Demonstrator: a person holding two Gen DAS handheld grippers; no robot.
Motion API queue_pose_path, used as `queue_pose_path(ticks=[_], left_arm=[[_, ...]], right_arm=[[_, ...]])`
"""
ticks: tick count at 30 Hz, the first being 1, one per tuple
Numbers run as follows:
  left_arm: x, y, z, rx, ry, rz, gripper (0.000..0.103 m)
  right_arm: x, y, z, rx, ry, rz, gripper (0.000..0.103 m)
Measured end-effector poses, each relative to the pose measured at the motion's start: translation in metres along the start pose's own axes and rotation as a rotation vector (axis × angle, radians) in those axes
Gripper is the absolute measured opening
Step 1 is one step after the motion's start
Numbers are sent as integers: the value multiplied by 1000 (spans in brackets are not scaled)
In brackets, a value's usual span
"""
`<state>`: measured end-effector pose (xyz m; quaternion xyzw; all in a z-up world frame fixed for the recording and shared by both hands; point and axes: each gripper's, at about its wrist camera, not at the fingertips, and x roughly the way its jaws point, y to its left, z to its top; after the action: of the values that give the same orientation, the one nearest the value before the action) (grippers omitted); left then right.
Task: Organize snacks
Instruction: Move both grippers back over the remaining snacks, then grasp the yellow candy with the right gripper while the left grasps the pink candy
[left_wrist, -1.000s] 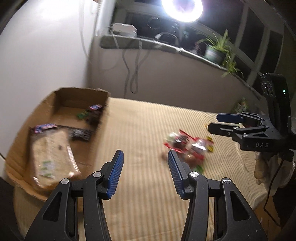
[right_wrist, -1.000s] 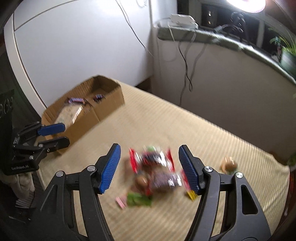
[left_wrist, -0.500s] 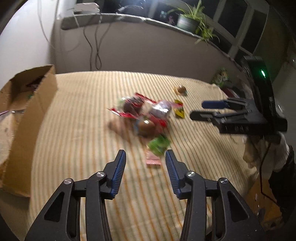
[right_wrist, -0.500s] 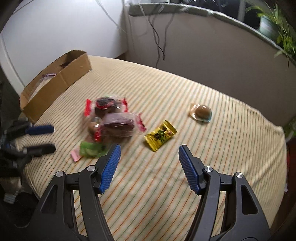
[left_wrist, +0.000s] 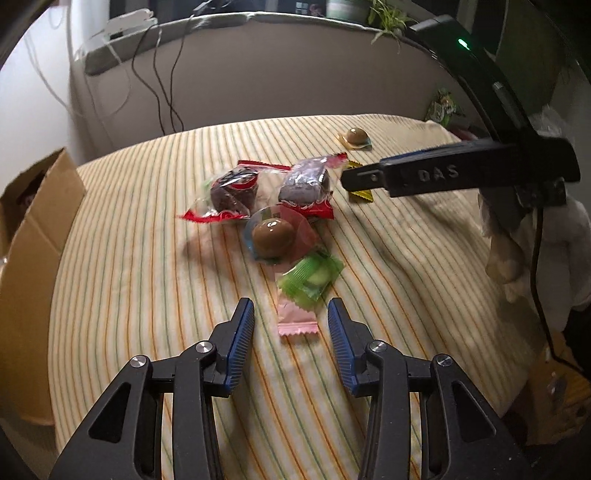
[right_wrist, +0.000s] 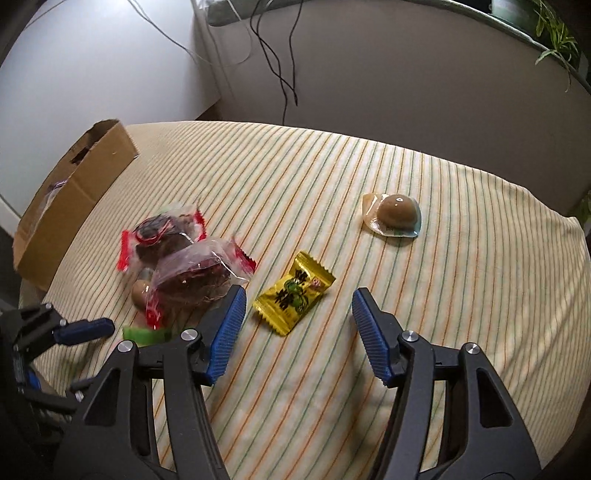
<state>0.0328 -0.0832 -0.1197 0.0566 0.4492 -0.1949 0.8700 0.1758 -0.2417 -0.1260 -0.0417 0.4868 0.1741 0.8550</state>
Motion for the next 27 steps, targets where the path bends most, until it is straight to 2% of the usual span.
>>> queue_pose_path(ticks=[7, 10, 13, 20, 27], left_arm=[[2, -3, -2, 45, -20, 31, 20], [1, 0, -4, 38, -22, 21, 20], [1, 4, -5, 27, -25, 6, 20], [-4, 21, -8, -20, -25, -26, 20], [-6, 31, -11, -71, -33, -29, 19]], right_arm=[[17, 11, 9, -21, 5, -64, 56], [19, 18, 10, -59, 12, -91, 43], [19, 21, 10, -79, 20, -84, 31], [17, 24, 6, -91, 23, -78, 14], [9, 17, 0, -87, 20, -61, 10]])
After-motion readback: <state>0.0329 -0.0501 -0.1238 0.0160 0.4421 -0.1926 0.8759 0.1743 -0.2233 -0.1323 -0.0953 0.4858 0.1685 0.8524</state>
